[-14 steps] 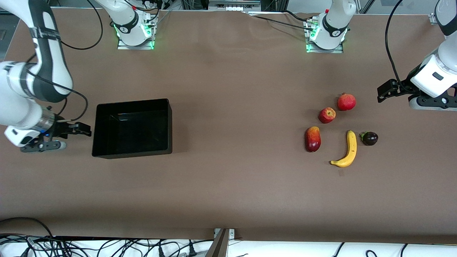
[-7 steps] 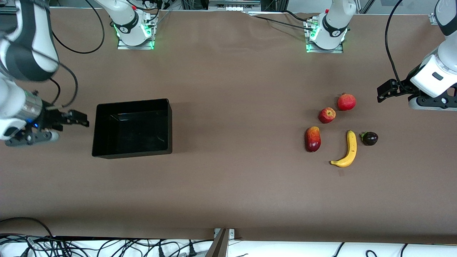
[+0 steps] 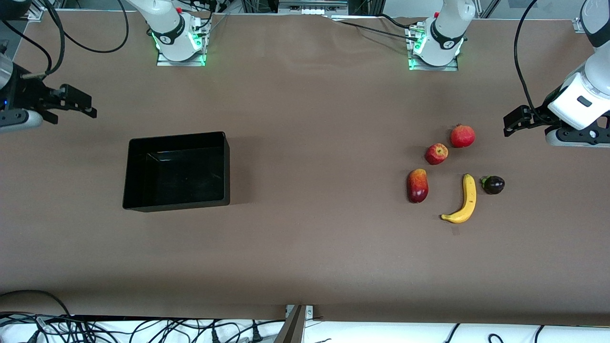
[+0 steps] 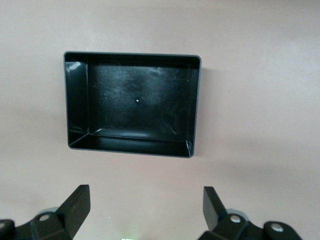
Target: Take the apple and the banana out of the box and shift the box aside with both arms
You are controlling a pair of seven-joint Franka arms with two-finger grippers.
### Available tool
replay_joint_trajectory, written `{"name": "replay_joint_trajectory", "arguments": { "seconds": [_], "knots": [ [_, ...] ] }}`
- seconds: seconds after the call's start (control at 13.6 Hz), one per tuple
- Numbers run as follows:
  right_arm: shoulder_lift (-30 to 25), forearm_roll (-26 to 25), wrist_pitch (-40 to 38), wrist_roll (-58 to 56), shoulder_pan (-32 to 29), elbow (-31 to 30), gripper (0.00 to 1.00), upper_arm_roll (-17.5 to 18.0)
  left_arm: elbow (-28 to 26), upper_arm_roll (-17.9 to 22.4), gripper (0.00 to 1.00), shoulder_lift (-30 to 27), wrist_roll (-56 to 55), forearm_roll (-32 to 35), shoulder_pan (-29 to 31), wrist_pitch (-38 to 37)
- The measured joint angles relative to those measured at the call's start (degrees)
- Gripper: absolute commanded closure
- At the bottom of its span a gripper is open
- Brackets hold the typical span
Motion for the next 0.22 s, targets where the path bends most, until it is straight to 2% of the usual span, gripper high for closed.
{"name": "replay_joint_trajectory", "arguments": {
  "seconds": [0.22],
  "knots": [
    [-0.29, -0.66, 0.39, -0.01, 0.02, -0.83, 0.00, 0.69, 0.00, 0.00, 0.00, 0.00, 0.30, 0.00, -0.01, 0.00]
  ]
}}
